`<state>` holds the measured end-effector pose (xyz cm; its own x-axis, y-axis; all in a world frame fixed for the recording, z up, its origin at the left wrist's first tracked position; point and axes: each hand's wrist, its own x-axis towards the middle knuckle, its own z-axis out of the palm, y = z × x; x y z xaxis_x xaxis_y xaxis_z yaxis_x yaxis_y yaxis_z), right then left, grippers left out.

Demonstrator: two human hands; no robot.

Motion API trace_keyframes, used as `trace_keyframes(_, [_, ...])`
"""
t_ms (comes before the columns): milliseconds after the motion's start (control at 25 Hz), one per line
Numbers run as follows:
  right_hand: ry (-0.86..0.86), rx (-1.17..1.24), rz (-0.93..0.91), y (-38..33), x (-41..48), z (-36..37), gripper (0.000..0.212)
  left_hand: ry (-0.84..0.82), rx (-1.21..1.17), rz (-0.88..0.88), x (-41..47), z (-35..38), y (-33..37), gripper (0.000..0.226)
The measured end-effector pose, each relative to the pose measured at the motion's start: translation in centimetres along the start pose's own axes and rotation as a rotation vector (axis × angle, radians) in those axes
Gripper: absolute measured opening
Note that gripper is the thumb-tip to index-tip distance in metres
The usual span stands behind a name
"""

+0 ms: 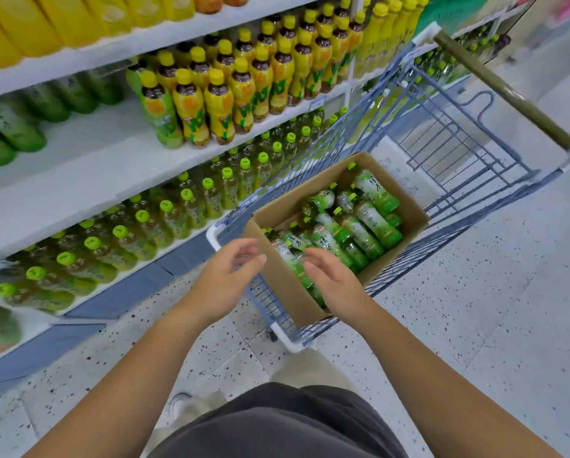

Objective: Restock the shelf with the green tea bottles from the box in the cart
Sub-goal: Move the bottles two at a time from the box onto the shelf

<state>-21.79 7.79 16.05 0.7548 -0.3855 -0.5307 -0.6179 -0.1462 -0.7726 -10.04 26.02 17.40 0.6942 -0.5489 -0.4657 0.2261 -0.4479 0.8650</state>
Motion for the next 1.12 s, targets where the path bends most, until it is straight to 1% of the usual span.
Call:
trace_keyframes(80, [-0.041,-0.018,0.029,1.9,1.9,-3.8,0.044,0.008,-0.006,-0.043,3.0,3.4,1.1,0.035])
trace_keyframes(200, [-0.1,-0.05,0.087,4.6,4.9,-8.6,0.046,0.03,-0.026,-0.117,7.1,8.0,1.9,0.041])
trace_keyframes(400, [-0.152,-0.097,0.155,7.7,10.3,-13.0,0.045,-0.003,-0.006,-0.259,13.0,13.8,1.0,0.047])
trace_keyframes(560, [-0.154,-0.122,0.211,11.2,14.9,-13.4,0.046,-0.063,0.092,-0.294,19.2,16.3,-1.8,0.049])
trace_keyframes(640, [-0.159,-0.164,0.217,12.9,17.1,-13.1,0.046,-0.063,0.143,-0.299,23.0,16.7,-3.1,0.046])
trace_keyframes(720, [-0.164,-0.192,0.237,15.0,19.3,-12.8,0.048,-0.059,0.191,-0.28,27.3,16.9,-4.5,0.048])
trace_keyframes(800, [-0.166,-0.25,0.248,17.3,21.3,-12.2,0.051,-0.031,0.221,-0.256,31.0,17.0,-5.9,0.053])
trace_keyframes(880, [-0.172,-0.332,0.276,19.3,23.3,-11.7,0.055,0.012,0.242,-0.272,34.2,17.5,-6.8,0.067])
trace_keyframes(960, [-0.178,-0.397,0.348,20.7,25.0,-11.1,0.059,0.072,0.213,-0.361,36.8,18.6,-6.7,0.082])
trace_keyframes(1000, [-0.18,-0.422,0.391,21.1,25.6,-10.7,0.061,0.096,0.157,-0.412,37.8,19.1,-6.4,0.087])
trace_keyframes(1080, [-0.176,-0.453,0.464,21.7,26.8,-10.0,0.061,0.151,0.027,-0.515,39.4,20.2,-5.4,0.091])
trace_keyframes(1120, [-0.163,-0.452,0.489,21.9,27.3,-9.6,0.06,0.174,-0.02,-0.538,39.9,20.6,-5.2,0.092])
